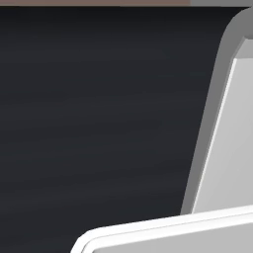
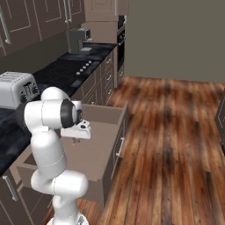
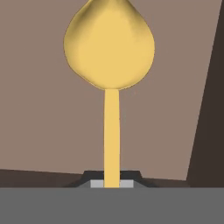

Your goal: Organize the utensils by type. Pick up the wooden spoons from the counter and place them in the open cabinet. Then pick up the metallic utensils from the counter and place them in the open drawer.

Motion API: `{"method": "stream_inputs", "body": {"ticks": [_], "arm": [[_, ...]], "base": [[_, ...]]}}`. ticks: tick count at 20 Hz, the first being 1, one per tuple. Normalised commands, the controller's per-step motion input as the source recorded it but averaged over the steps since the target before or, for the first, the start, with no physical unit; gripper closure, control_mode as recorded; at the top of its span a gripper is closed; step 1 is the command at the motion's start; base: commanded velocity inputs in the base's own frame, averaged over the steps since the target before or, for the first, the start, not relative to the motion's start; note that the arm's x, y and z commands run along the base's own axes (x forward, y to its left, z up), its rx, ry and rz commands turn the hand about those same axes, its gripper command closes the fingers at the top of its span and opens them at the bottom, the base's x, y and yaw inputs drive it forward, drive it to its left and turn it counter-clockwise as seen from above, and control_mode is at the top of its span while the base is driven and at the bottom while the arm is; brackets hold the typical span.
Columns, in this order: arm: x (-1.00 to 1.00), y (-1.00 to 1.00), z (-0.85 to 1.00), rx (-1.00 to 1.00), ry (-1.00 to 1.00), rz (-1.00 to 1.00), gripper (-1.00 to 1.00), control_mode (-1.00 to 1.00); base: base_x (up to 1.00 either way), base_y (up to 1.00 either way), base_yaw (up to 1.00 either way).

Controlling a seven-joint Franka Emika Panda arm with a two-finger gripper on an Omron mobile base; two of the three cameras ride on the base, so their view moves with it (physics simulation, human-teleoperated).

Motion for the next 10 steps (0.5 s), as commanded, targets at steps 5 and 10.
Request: {"method": "stream_inputs", "body": {"ticks": [5,10], "arm": [[0.08,0.00,-0.26,0.08,-0.01,0.00,1.00,-1.00],[0.21,0.00,-0.40,0.04,0.03,0.00,1.00,-1.00]], "base": [[0.00,0.00,0.00],[0.00,0.00,0.00]]}}
